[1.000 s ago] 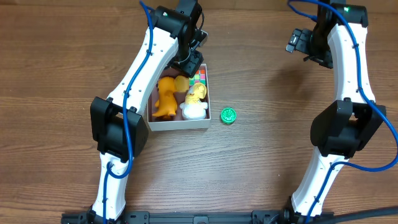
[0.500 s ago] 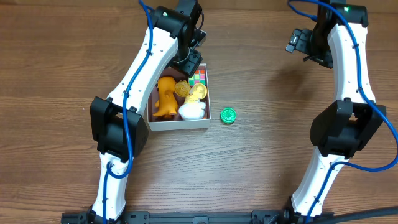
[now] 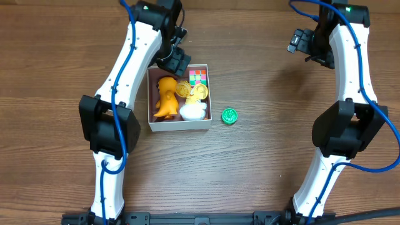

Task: Pack container
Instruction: 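Lower the gold coin into the box beside the duck and release it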

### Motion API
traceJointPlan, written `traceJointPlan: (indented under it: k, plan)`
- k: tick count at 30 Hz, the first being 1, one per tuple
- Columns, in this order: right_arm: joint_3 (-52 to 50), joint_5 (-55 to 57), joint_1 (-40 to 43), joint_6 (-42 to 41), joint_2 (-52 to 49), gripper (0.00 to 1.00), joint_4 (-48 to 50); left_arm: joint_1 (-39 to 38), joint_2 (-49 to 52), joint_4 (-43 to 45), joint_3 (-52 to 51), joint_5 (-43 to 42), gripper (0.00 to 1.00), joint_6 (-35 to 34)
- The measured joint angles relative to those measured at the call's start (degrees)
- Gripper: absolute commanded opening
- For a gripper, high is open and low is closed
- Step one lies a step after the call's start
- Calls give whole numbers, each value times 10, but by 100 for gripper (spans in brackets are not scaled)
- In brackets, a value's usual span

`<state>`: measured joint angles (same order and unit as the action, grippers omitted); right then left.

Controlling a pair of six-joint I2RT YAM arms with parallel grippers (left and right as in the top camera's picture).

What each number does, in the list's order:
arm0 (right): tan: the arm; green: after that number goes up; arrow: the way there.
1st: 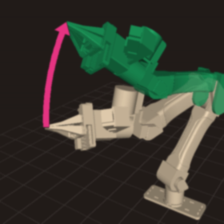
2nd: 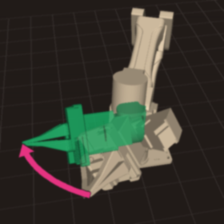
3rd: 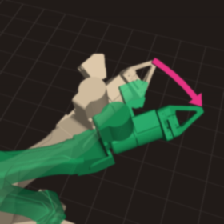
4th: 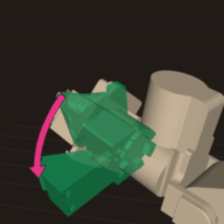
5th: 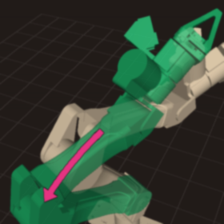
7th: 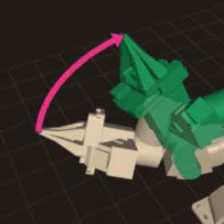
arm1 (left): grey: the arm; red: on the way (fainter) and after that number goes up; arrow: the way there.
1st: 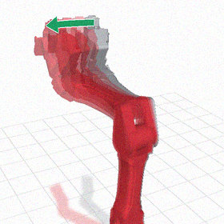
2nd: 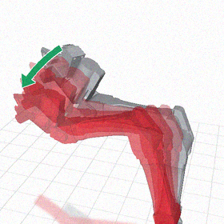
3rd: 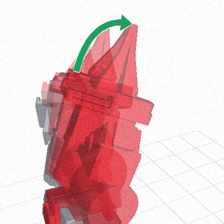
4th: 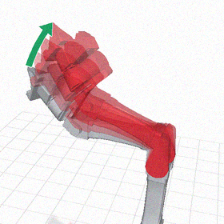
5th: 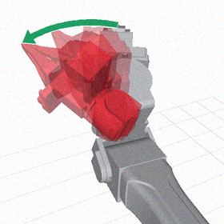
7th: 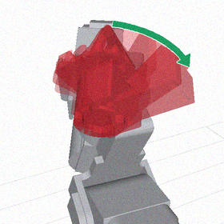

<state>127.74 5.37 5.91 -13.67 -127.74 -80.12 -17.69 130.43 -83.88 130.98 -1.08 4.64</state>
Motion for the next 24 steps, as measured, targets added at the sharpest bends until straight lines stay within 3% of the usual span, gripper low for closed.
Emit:
traceJointPlan:
  k: [24]
  plan:
    - [0, 0, 0, 0, 0, 100, 0, 1, 0, -18, 0, -20, 100, 1]
